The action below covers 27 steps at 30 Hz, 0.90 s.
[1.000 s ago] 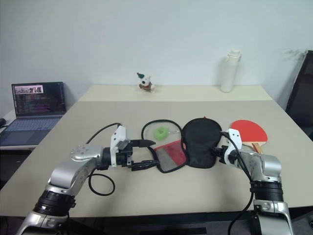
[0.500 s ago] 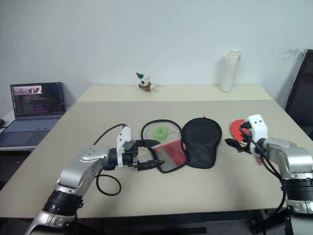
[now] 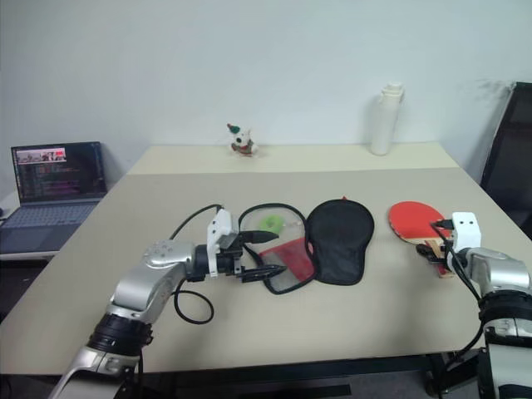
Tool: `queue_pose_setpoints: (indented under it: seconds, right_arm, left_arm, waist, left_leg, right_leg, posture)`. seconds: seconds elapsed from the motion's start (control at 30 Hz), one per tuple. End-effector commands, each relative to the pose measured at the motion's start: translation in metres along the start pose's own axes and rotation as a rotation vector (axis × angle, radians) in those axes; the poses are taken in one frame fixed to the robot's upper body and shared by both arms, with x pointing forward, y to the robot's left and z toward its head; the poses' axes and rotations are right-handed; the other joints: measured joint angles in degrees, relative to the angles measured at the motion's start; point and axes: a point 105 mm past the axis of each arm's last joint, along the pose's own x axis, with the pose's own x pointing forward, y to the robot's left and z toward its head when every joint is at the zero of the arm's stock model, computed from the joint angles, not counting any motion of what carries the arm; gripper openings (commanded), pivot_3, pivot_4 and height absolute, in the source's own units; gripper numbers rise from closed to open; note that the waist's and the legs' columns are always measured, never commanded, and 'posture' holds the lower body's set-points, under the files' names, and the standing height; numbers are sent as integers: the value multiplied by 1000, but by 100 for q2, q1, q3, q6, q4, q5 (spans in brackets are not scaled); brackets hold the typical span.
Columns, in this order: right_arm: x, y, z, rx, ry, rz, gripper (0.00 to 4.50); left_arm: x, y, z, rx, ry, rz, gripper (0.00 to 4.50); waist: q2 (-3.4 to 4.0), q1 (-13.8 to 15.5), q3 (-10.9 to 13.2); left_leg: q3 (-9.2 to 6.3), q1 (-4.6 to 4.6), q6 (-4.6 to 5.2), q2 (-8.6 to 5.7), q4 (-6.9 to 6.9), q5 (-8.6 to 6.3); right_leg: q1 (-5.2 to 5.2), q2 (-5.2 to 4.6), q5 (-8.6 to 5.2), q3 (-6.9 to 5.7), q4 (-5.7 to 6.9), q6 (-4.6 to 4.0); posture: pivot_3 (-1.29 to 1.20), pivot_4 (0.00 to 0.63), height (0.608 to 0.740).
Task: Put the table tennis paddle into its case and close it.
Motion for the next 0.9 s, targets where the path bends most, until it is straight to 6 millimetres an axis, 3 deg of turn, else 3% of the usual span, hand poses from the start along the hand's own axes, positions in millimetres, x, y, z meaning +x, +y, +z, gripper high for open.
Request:
queue_pose_setpoints:
  seconds: [0.03, 0.17, 0.27, 0.5, 0.57, 0.67, 0.73, 0.9]
  right_arm:
    - [3, -3, 5, -12, -18, -22, 4461]
    - [8, -2, -2, -34, 3, -31, 4293]
    - [9, -4, -4, -37, 3, -48, 3549]
    - [4, -5, 10, -8, -69, -87, 1234]
    - [-2, 0, 21, -6, -108, -77, 1133]
    - [-22, 16, 51, -17, -207, -56, 1133]
    - [-34, 37, 65, 12, -260, -16, 1132]
    - [-51, 111, 64, 82, -286, 116, 1132]
  left_arm:
    - [0, 1, 13, 48, -27, -4, 4500]
    - [-3, 1, 14, 49, -19, 9, 4500]
    - [-6, 0, 14, 49, -16, 20, 4500]
    - [-17, 0, 11, 35, 1, 67, 4500]
    - [-20, 0, 11, 28, 2, 79, 4500]
    - [-26, -2, 11, 14, -3, 100, 4500]
    - [-29, -2, 10, 6, -2, 111, 4500]
    - [-34, -3, 6, -9, -2, 130, 4500]
  waist:
    - [0, 1, 0]
    - [-2, -1, -1]
    - [-5, -1, -3]
    - [-20, -26, -11]
    - [-19, -26, -11]
    - [-6, -25, -3]
    - [9, -24, 6]
    - [10, -14, 5]
  left_leg:
    - [1, 0, 0, 0, 1, 0]
    - [7, 1, 0, -1, 6, 0]
    - [8, 3, 0, 0, 10, 0]
    - [9, 10, 0, 4, 11, 0]
    - [9, 12, 0, 2, 11, 0]
    - [8, 7, 0, 5, 6, 0]
    - [3, -3, 0, 6, 4, 0]
    - [-13, -9, -1, 13, 0, 0]
  right_leg:
    - [1, -1, 0, 1, 0, 1]
    - [3, -5, 9, 10, -3, 14]
    - [5, -6, 13, 11, -3, 18]
    - [6, -4, 20, 21, -2, 18]
    - [6, -6, 24, 26, -1, 23]
    - [-3, -6, 24, 27, 0, 23]
    - [-14, -6, 24, 28, 0, 23]
    - [-24, -1, 23, 22, 3, 23]
  posture:
    - [0, 150, 740]
    - [0, 150, 740]
    - [0, 150, 740]
    - [0, 150, 740]
    - [0, 150, 740]
    - [0, 150, 740]
    - [0, 150, 740]
    - [0, 150, 740]
